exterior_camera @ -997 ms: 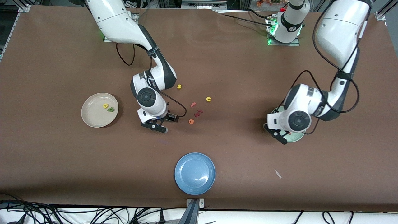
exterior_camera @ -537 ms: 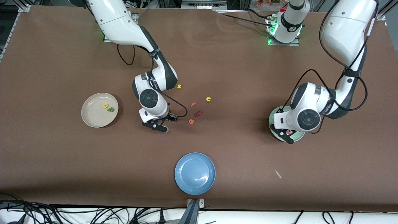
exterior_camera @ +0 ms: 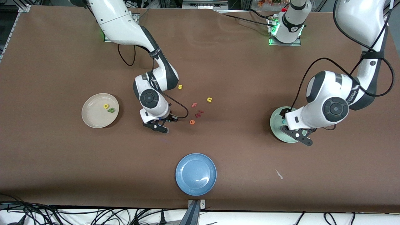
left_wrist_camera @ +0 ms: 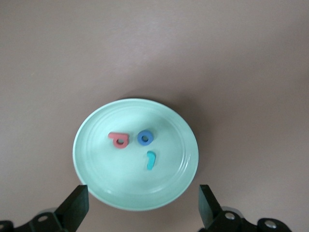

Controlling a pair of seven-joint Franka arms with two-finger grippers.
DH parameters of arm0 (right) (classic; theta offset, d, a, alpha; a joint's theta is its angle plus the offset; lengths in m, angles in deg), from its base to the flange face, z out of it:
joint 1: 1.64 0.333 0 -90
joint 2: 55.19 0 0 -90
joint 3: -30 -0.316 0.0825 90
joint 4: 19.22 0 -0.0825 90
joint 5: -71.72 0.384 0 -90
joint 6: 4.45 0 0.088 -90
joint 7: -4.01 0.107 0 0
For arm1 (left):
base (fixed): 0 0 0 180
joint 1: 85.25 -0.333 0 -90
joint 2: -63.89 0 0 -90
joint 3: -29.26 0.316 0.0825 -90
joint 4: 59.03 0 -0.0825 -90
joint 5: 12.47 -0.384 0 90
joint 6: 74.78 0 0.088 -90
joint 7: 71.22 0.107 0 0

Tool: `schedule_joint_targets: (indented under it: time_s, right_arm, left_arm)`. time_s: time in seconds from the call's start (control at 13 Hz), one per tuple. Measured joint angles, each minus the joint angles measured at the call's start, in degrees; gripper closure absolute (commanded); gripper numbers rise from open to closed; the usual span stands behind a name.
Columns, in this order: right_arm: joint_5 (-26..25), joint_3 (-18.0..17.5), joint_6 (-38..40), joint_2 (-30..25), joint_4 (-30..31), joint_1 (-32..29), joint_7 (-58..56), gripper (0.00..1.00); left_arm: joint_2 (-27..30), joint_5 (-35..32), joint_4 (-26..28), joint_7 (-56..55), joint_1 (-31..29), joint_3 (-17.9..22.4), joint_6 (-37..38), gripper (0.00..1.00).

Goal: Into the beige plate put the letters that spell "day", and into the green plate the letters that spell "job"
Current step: 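Place the cyan j on the green plate while the right gripper lifts y, then place the cyan y on the white plate while the left gripper retracts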

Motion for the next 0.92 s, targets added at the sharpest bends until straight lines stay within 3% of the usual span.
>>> schedule_joint_targets:
  time_s: [0.31,0.46,0.77,0.92]
  right_arm:
    - [0.2,0.0,0.4,-0.1,-0.5,0.0,0.3,1.0]
    - [0.2,1.0,4.1,-1.3,-1.6,0.0,-0.4,1.0]
    - [0.2,8.1,14.8,-7.1,-1.1,-0.3,-13.8,1.0]
    - [0.2,12.5,15.5,-11.0,3.6,-0.7,-24.1,1.0]
  left_arm:
    - [6.5,4.5,-1.0,-2.7,-0.7,0.0,3.0,0.0]
    - [11.1,6.4,-1.4,-2.7,-1.5,0.0,6.0,0.0]
    - [16.1,8.9,-6.5,-3.0,-1.3,1.4,14.1,0.0]
    - [18.8,11.4,-7.1,-3.6,0.5,6.4,14.7,0.0]
